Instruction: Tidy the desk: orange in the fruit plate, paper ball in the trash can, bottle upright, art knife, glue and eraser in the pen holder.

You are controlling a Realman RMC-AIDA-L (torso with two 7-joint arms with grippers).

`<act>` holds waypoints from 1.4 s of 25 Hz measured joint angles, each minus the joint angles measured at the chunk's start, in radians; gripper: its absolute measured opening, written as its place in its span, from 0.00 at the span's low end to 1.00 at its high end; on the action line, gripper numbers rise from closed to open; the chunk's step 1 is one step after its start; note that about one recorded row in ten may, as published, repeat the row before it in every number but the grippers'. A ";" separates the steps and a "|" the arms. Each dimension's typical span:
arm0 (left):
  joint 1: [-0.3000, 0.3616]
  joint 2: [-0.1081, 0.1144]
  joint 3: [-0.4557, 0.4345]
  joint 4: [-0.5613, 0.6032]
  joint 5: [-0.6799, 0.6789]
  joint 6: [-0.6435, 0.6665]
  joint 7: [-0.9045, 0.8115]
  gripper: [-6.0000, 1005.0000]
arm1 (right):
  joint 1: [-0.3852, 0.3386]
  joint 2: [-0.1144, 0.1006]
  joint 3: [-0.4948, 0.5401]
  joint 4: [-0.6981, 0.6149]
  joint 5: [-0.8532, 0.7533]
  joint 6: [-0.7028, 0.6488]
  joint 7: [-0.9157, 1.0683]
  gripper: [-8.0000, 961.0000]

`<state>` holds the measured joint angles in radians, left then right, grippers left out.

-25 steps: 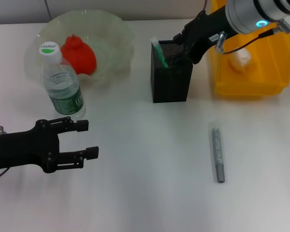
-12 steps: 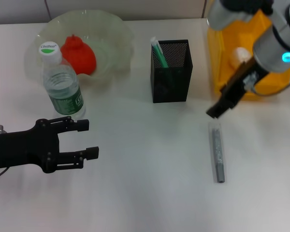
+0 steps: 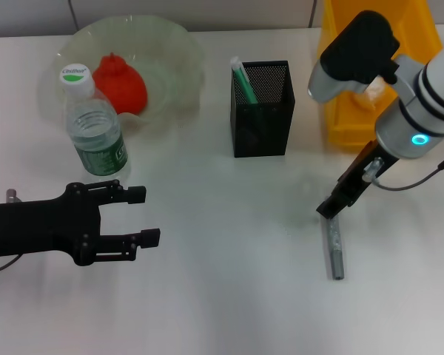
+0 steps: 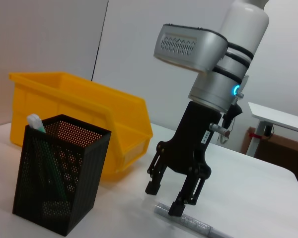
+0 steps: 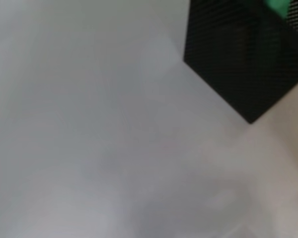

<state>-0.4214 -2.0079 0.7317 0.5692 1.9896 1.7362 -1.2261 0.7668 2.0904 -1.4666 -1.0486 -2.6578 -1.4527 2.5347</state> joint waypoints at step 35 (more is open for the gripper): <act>-0.004 -0.002 -0.009 -0.005 -0.002 -0.003 -0.002 0.79 | -0.065 -0.032 0.689 0.109 0.723 -0.107 -0.498 0.15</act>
<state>-0.4249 -2.0098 0.7224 0.5638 1.9873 1.7329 -1.2278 0.7021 2.0586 -0.7772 -0.9398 -1.9347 -1.5601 2.0362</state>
